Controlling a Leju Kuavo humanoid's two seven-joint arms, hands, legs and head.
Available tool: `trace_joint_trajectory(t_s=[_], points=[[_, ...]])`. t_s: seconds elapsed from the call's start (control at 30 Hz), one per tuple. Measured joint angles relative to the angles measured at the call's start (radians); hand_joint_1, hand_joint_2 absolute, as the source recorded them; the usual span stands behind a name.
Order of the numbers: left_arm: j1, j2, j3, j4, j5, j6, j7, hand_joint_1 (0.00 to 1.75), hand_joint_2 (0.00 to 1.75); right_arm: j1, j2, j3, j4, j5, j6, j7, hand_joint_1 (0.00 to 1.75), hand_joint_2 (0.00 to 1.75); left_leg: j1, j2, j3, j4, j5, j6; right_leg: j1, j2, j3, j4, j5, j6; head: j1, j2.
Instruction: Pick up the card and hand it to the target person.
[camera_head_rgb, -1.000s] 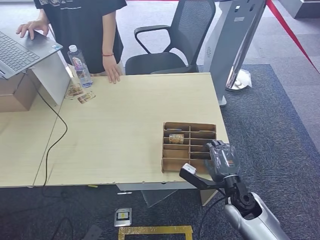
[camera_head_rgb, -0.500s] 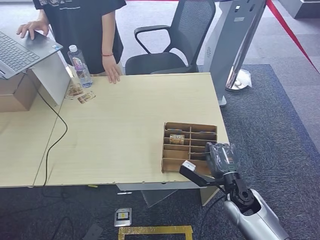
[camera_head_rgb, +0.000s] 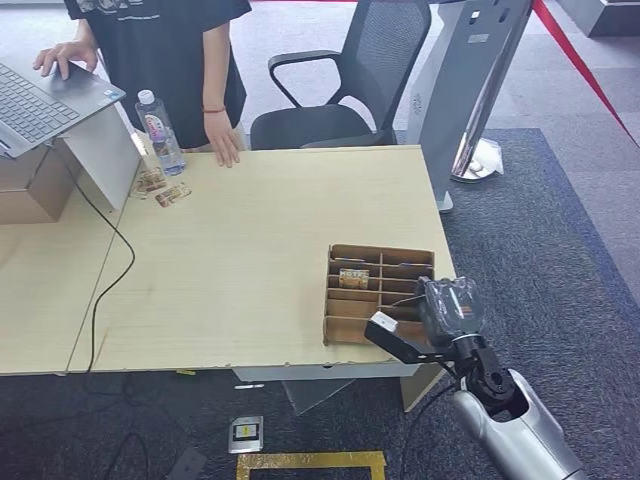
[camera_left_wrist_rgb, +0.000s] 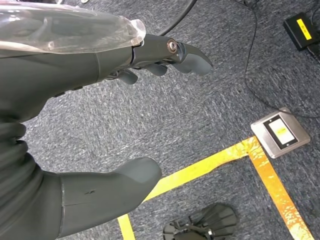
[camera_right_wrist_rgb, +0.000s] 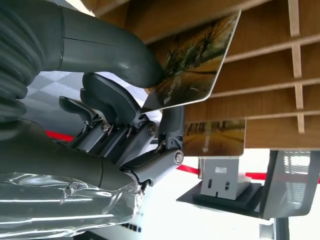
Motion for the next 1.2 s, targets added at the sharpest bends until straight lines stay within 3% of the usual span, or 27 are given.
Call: trace_joint_trajectory(t_s=[0.37,0.63,0.87,1.07,1.2], points=[[0.001,0.002,0.0,0.0,-0.006,-0.01,-0.01,0.0,1.75,-0.018,-0.088,-0.093,-0.206,-0.171,0.147,-0.021,1.75,1.75,0.0,0.0,0.0,0.001,0.0,0.0,0.0,0.0,0.0,0.0,0.0,0.001,0.0,0.0],[0.001,0.005,0.0,0.0,-0.002,-0.007,-0.014,0.0,1.75,-0.012,-0.154,-0.184,-0.379,-0.295,0.147,0.011,1.75,1.75,0.0,0.0,0.0,0.001,0.0,0.0,0.0,0.0,0.0,0.0,0.0,0.001,0.0,0.0],[0.003,0.006,0.0,0.0,0.0,0.003,-0.014,0.0,1.75,-0.004,-0.172,-0.262,-0.474,-0.332,0.045,0.062,1.75,1.75,0.0,0.0,0.0,0.001,0.0,0.0,0.0,0.0,0.0,0.0,0.0,0.001,0.0,0.0],[0.001,0.003,0.0,0.0,-0.011,0.004,-0.014,0.0,1.75,-0.03,-0.161,-0.288,-0.471,-0.288,-0.121,0.088,1.75,1.75,0.0,0.0,0.0,0.001,0.0,0.0,0.0,0.0,0.0,0.0,0.0,0.001,0.0,0.0],[-0.002,-0.003,0.0,0.0,-0.017,0.003,-0.01,0.0,1.75,-0.057,-0.143,-0.287,-0.443,-0.238,-0.181,0.095,1.75,1.75,0.0,-0.001,-0.001,0.001,0.0,0.0,0.0,0.0,0.001,0.0,0.0,0.001,0.0,0.0]])
